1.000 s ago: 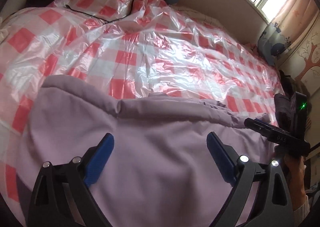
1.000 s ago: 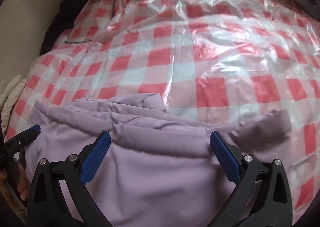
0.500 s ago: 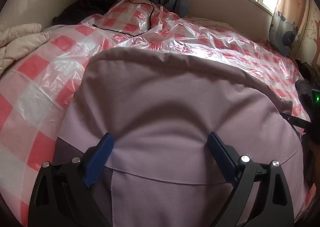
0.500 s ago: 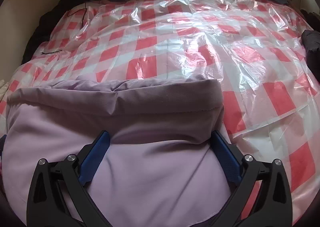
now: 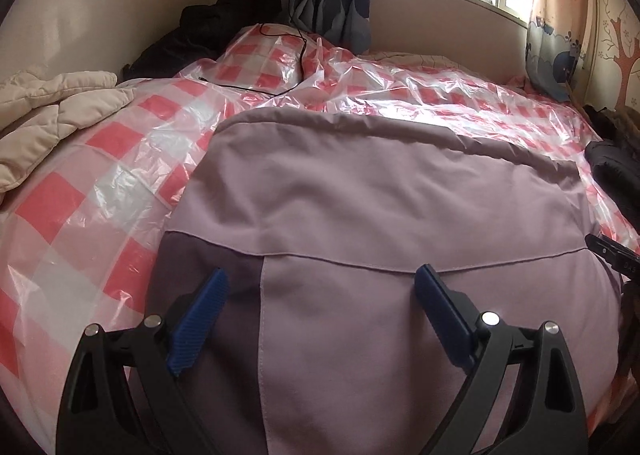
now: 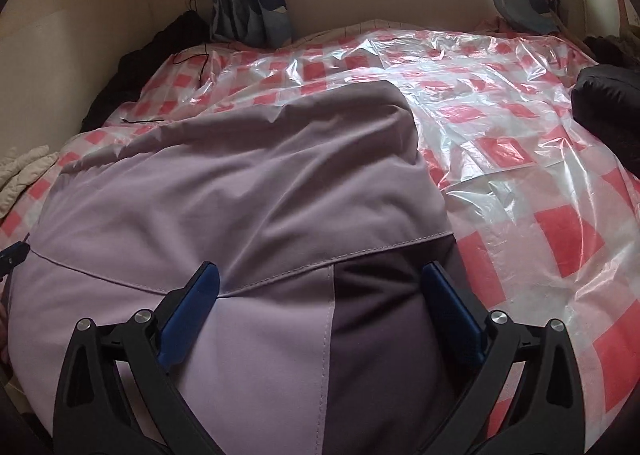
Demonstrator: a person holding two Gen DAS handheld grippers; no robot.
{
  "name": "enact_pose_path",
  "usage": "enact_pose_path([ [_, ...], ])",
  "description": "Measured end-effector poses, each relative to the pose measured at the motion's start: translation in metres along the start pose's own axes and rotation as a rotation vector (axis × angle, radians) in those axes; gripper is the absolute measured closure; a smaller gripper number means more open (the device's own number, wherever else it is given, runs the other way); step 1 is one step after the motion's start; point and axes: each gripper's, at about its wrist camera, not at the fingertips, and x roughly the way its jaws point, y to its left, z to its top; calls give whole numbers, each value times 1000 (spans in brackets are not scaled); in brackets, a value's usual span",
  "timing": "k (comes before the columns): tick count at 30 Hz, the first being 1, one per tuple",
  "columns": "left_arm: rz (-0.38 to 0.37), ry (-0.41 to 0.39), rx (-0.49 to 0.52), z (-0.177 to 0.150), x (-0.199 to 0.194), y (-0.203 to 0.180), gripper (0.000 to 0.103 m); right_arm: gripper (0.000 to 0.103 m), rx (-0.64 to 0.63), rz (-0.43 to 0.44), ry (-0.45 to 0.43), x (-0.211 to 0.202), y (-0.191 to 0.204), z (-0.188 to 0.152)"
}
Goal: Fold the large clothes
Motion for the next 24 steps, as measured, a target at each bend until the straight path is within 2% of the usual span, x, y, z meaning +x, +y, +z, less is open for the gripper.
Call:
enact_pose_path([
  [2, 1, -9, 1, -2, -1, 0, 12, 6, 3, 1, 23, -3, 0, 3],
  [4, 0, -12, 11, -3, -1, -1, 12, 6, -25, -36, 35, -13, 9, 15],
  [7, -5, -21, 12, -6, -3, -2, 12, 6, -54, 17, -74, -36, 34, 46],
  [9, -3, -29, 13, -7, -5, -4, 12, 6, -89, 60, -84, -29, 58, 71],
  [11, -3, -34, 15, -7, -6, -5, 12, 6, -132, 60, -76, -7, 79, 88],
  [13, -11, -33, 8, -8, -5, -3, 12, 6, -175, 17, 2, 34, 90, 89],
  [14, -25, -29, -3, -9, -3, -2, 12, 6, -181, -13, 108, 71, 88, 78],
  [15, -54, -33, -20, -9, -2, 2, 11, 6, -147, 36, 186, 96, 81, 69],
  [18, -80, 3, -58, -9, 10, 11, 9, 6, -133, 40, 241, 106, 79, 74],
  [21, -94, 43, -81, -11, 14, 17, 9, 6, -110, 77, 292, 83, 73, 80],
  [24, -92, 53, -73, -19, -2, 25, 9, 6, -30, 153, 222, 10, 52, 66],
])
